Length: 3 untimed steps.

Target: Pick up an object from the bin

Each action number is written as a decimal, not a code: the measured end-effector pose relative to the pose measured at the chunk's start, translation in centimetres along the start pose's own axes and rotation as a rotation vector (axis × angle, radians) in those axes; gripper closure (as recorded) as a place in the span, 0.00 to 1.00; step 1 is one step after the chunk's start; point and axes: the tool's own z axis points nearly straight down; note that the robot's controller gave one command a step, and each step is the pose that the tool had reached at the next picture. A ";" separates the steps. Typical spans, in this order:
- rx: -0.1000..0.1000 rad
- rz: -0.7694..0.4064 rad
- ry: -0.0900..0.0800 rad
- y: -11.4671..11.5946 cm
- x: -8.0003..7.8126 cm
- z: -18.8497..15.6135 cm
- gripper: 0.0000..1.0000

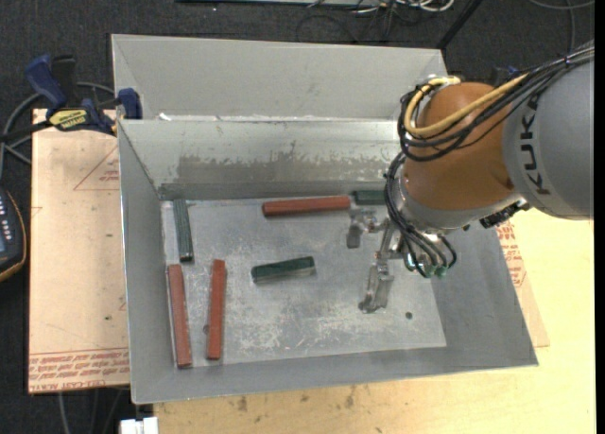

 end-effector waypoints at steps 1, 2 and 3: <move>-0.003 0.010 -0.007 8.8 -7.0 11.5 0.00; -0.002 0.093 -0.008 9.9 -5.0 8.0 0.00; 0.000 0.075 -0.007 9.5 -4.1 7.9 0.00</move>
Offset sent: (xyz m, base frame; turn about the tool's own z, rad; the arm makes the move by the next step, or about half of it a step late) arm 0.0692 0.0838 -0.1109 0.0175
